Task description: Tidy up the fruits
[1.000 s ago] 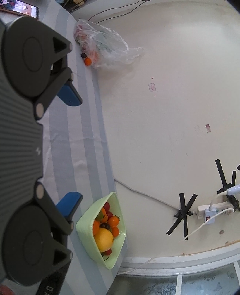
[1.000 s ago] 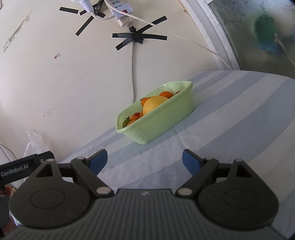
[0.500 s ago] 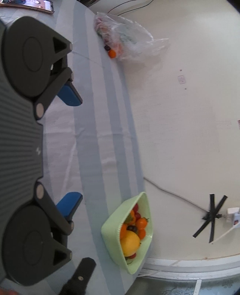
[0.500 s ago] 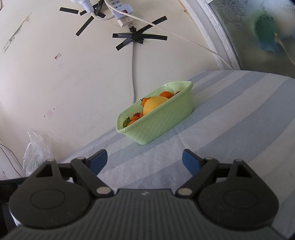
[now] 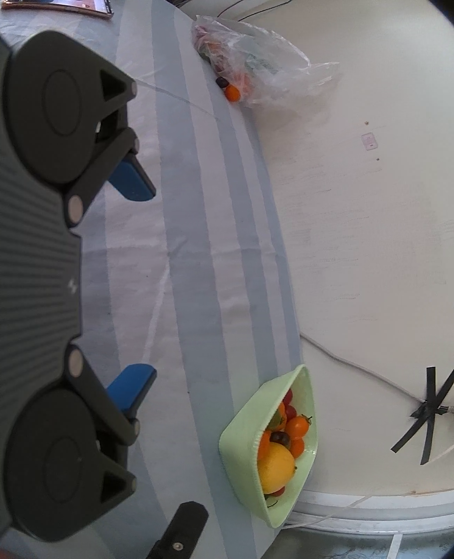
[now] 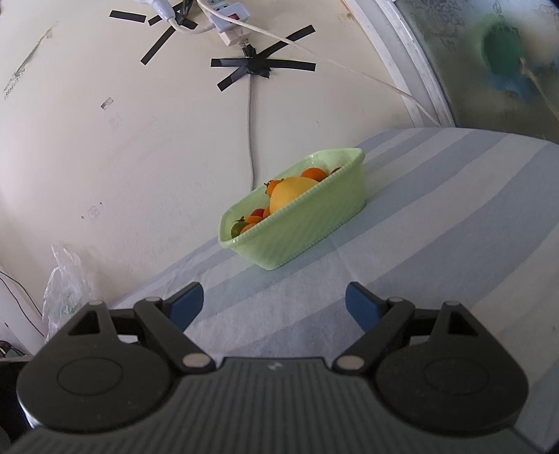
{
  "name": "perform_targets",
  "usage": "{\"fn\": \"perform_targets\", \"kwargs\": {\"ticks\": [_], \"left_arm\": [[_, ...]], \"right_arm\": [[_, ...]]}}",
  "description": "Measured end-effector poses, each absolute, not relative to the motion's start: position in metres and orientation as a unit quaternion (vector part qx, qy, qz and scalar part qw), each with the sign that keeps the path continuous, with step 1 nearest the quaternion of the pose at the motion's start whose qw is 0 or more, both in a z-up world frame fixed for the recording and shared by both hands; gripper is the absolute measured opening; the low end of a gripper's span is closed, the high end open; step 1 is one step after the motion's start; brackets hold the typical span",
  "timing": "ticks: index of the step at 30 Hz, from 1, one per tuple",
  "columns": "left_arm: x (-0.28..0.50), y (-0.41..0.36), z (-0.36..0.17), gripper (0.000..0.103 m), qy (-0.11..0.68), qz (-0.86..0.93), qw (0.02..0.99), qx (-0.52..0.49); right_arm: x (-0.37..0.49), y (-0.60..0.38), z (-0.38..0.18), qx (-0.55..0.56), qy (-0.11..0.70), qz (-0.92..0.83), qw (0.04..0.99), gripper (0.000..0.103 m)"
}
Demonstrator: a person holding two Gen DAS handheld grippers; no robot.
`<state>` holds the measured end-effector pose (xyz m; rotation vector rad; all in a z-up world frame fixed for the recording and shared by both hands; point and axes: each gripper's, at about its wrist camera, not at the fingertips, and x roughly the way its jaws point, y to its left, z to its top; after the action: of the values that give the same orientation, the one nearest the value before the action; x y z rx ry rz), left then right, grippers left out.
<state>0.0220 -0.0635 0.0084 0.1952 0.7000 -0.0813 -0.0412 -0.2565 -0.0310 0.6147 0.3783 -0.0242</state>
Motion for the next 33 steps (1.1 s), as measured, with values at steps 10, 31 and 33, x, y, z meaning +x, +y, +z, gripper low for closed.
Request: {"fn": "perform_targets", "kwargs": {"ticks": [10, 31, 33], "left_arm": [[0.0244, -0.0652, 0.0051, 0.103, 0.348, -0.046, 0.931, 0.103], [0.0237, -0.0677, -0.0019, 0.103, 0.358, -0.049, 0.926, 0.111], [0.0236, -0.0676, -0.002, 0.103, 0.358, -0.049, 0.926, 0.112]], "right_arm": [[-0.0404, -0.257, -0.0308, 0.297, 0.187, -0.009, 0.936, 0.09], [-0.0413, -0.2562, -0.0305, 0.297, 0.186, -0.009, 0.936, 0.09], [-0.0414, -0.2566, -0.0306, 0.297, 0.186, -0.009, 0.937, 0.09]]}}
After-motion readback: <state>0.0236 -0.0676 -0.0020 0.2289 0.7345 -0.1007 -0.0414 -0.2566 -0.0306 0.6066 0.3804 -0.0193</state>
